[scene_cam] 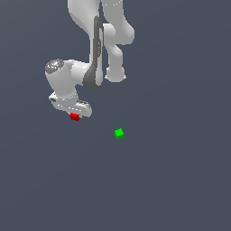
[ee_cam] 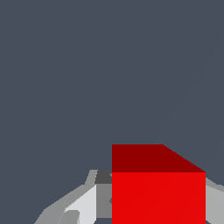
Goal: Stack the red cube on top of the green cube.
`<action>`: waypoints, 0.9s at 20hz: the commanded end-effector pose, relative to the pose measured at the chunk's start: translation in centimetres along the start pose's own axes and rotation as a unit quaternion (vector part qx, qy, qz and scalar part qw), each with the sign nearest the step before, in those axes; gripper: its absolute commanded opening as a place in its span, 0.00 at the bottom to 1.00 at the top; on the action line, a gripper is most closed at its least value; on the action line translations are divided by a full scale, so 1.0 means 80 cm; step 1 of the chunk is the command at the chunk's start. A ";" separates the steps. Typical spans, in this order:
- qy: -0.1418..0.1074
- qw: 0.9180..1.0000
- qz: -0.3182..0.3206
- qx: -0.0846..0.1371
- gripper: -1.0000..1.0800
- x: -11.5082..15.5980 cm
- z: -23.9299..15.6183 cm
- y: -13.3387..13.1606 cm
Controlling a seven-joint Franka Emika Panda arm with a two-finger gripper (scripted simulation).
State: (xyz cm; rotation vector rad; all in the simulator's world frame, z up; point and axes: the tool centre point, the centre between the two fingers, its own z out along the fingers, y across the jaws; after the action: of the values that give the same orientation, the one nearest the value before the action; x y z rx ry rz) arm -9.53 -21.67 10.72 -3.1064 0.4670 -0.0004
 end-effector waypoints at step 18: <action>0.000 1.000 0.000 0.000 0.00 -0.005 0.009 -0.088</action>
State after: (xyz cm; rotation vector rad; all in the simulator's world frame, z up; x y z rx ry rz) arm -8.19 -16.22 10.27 -3.1066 0.4693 -0.0003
